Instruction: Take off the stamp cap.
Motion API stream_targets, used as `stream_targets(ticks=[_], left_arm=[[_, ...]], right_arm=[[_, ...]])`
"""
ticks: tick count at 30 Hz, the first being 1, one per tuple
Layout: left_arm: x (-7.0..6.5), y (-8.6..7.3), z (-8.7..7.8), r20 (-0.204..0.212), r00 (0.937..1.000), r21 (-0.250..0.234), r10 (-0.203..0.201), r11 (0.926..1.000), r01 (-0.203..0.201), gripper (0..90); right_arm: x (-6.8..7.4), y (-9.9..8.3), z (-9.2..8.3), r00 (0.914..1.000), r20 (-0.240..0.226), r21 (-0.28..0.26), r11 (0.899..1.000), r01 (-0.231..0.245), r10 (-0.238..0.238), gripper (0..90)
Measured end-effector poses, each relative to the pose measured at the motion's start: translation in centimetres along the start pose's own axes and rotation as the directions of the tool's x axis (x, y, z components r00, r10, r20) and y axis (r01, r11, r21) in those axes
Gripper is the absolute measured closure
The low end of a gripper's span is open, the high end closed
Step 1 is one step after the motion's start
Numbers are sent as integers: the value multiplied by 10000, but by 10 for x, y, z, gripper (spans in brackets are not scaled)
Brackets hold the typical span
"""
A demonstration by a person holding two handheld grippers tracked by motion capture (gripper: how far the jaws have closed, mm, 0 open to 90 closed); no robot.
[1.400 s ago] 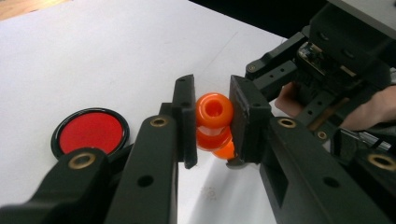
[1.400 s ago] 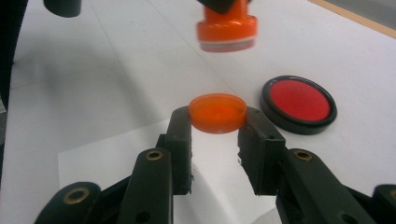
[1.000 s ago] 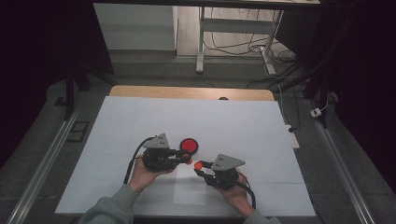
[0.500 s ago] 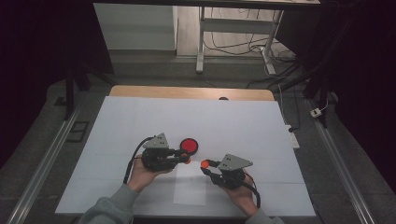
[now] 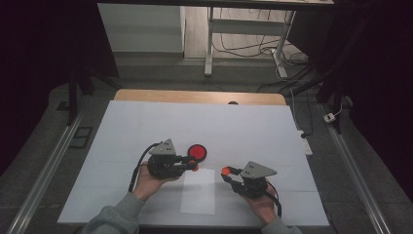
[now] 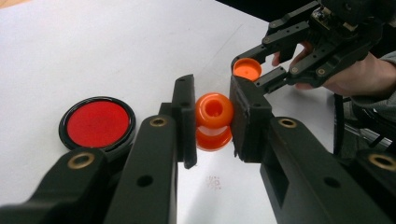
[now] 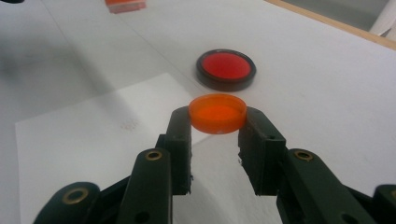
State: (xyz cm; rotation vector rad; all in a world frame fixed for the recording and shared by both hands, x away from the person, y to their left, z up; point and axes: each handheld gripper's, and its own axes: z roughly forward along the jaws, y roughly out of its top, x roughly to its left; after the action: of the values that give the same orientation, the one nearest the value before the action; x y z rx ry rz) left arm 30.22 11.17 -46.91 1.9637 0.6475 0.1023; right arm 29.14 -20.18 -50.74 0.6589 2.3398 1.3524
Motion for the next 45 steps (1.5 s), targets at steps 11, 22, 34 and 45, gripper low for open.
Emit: stream_targets(ticks=[11,22,34,45], left_arm=[[0,1,0,-115,9999,28,84,10000,-84,726],[1,4,-4,-351,9993,-22,164,9999,-164,725],[4,5,-9,-781,9966,2,272,9996,-273,725],[10,5,-11,-1051,9940,31,299,9996,-297,724]], right_arm=[[-12,-11,-21,9986,421,-39,9995,-325,326,647],[-24,-22,-41,9954,761,-67,9983,-578,582,646],[-27,-25,-45,9942,855,-59,9978,-656,658,646],[-28,-26,-44,9943,823,-101,9977,-673,679,646]])
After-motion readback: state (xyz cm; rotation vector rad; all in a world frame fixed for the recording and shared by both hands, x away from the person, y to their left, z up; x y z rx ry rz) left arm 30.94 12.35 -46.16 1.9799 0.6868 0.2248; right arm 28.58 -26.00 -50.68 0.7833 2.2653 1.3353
